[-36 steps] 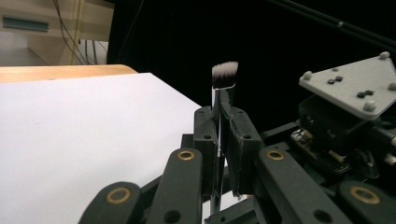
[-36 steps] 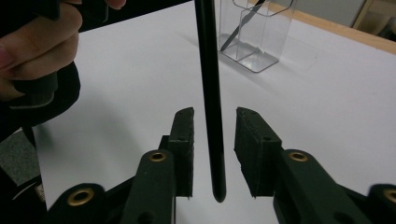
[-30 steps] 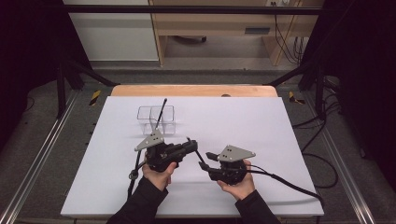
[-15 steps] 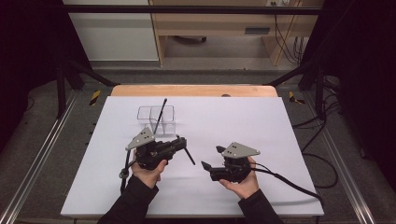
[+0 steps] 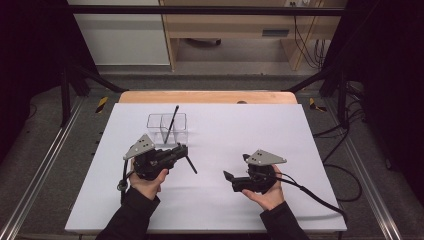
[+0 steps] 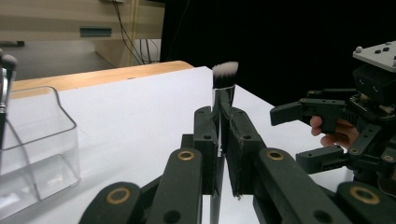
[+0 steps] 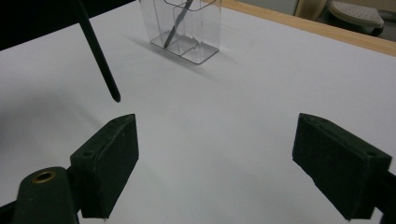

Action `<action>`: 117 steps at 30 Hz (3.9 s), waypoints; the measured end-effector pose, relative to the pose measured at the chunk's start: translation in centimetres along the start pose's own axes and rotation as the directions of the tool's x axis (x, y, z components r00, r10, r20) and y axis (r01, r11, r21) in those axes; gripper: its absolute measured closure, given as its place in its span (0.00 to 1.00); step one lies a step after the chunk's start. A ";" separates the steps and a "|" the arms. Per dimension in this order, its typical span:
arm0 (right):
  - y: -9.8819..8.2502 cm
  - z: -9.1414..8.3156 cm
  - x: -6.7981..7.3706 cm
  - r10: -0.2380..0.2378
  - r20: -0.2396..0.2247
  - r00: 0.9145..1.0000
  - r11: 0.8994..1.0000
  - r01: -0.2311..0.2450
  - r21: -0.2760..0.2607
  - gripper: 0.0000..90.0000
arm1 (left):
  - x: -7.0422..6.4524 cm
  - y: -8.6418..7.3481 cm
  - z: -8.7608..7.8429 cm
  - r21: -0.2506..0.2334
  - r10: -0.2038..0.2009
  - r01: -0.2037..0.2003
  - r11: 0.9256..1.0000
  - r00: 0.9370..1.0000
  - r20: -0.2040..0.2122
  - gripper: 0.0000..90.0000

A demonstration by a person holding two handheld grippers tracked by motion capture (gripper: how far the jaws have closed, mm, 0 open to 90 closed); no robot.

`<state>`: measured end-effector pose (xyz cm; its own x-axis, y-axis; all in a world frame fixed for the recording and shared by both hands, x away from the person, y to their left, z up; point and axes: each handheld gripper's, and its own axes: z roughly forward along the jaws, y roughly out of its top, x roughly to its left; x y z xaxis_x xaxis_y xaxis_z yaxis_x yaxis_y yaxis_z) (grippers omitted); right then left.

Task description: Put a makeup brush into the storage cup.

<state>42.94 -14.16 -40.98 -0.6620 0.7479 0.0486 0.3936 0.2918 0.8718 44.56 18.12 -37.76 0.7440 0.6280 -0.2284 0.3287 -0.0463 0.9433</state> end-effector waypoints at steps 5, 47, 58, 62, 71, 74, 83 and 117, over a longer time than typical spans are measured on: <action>-0.1 -0.3 -0.6 0.015 0.018 1.000 1.000 -0.015 -0.001 0.15 | 0.4 0.5 -0.5 0.013 0.011 -0.011 1.000 1.000 -0.023 0.92; -0.7 -2.2 -3.2 0.070 0.090 0.993 0.998 -0.070 -0.001 0.11 | 4.8 5.7 -2.5 0.052 0.062 -0.052 0.997 0.976 -0.207 0.92; -0.7 -2.2 -3.2 0.070 0.092 0.993 0.998 -0.070 -0.002 0.10 | 5.4 7.2 -2.2 0.064 0.081 -0.068 0.996 0.969 -0.235 0.92; -0.7 -2.3 -3.3 0.070 0.099 0.993 0.997 -0.071 0.003 0.10 | 5.5 7.9 -2.0 0.065 0.093 -0.080 0.995 0.967 -0.238 0.92; -0.7 -2.4 -3.4 0.076 0.102 0.992 0.997 -0.077 0.007 0.08 | 5.7 9.0 -1.8 0.078 0.119 -0.103 0.992 0.960 -0.254 0.92; -0.7 -2.4 -3.5 0.078 0.105 0.991 0.997 -0.079 0.007 0.08 | 5.7 9.3 -1.8 0.078 0.126 -0.109 0.991 0.957 -0.260 0.92; -0.8 -2.4 -3.7 0.093 0.117 0.989 0.995 -0.095 0.014 0.06 | 6.4 10.3 -1.2 0.080 0.135 -0.117 0.990 0.951 -0.280 0.92; -0.8 -2.5 -3.8 0.095 0.107 0.990 0.995 -0.097 0.009 0.06 | 9.8 10.3 2.3 0.095 0.124 -0.097 0.991 0.933 -0.339 0.92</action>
<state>43.59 -18.70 -40.65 -0.5492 0.8319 0.0787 0.4613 0.2233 0.8587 56.55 21.96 -30.84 0.5375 0.8432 -0.0149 0.3092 -0.1806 0.9337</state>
